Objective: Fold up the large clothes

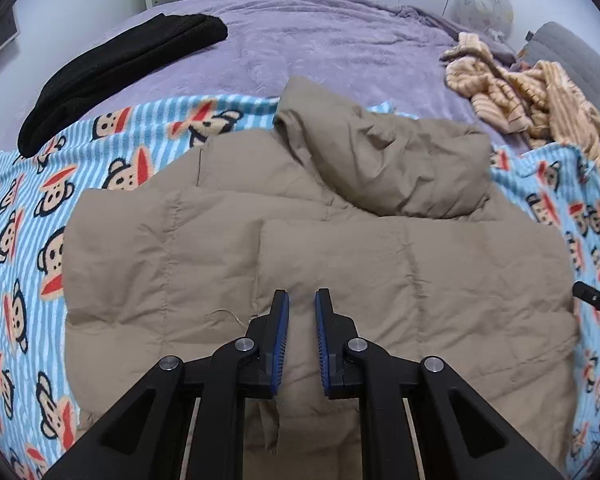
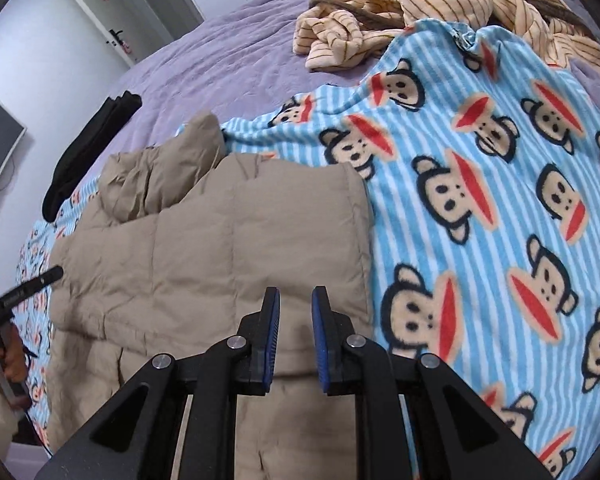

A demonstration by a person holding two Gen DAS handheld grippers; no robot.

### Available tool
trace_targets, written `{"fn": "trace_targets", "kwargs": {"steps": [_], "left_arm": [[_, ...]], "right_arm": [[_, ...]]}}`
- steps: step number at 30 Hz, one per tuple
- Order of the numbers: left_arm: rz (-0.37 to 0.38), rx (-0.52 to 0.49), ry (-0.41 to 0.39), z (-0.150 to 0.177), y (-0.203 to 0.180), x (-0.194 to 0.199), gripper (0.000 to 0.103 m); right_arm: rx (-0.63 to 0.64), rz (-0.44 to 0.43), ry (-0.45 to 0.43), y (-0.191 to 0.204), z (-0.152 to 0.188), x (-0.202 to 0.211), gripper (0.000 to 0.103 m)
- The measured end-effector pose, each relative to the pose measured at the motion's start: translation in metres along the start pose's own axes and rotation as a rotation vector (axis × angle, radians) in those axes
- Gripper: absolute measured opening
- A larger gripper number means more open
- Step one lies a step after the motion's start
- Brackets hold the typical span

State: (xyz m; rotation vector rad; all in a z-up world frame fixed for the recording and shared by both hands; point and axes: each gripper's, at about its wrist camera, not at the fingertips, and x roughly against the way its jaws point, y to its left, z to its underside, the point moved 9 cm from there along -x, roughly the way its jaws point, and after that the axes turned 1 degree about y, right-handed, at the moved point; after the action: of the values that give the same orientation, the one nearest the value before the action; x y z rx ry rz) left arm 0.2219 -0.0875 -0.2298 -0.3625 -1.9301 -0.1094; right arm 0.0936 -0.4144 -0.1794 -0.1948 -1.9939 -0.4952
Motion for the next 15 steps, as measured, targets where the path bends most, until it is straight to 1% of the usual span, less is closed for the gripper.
{"fn": "trace_targets", "kwargs": {"steps": [1,3,4,5,6,8,11,13,15], "left_arm": [[-0.002,0.013,0.013,0.002,0.002,-0.014,0.015],[0.051,0.036,-0.005,0.004,0.001,-0.028,0.015],[0.052,0.024,-0.015,0.004,0.000,-0.031,0.015],[0.043,0.013,-0.018,0.004,-0.001,-0.033,0.015],[0.032,0.000,-0.022,0.003,-0.003,-0.033,0.015],[0.020,-0.014,-0.024,0.003,-0.004,-0.032,0.015],[0.003,0.001,-0.017,0.001,-0.002,-0.019,0.015],[-0.009,-0.001,-0.022,0.005,0.001,-0.006,0.015],[0.016,-0.008,-0.039,0.011,0.001,0.012,0.015]], "right_arm": [[0.006,0.029,0.007,-0.002,-0.008,-0.016,0.018],[0.004,0.083,0.055,-0.012,-0.011,-0.053,0.018],[-0.009,0.082,0.082,-0.015,-0.008,-0.069,0.018],[-0.028,0.063,0.094,-0.019,-0.006,-0.081,0.018],[-0.055,0.036,0.091,-0.023,-0.003,-0.089,0.018],[-0.084,0.008,0.060,-0.027,-0.004,-0.092,0.017],[-0.074,0.014,0.054,-0.026,-0.007,-0.092,0.018],[-0.073,0.045,0.065,-0.024,-0.008,-0.083,0.018],[-0.045,0.098,0.054,-0.020,-0.005,-0.064,0.018]]}}
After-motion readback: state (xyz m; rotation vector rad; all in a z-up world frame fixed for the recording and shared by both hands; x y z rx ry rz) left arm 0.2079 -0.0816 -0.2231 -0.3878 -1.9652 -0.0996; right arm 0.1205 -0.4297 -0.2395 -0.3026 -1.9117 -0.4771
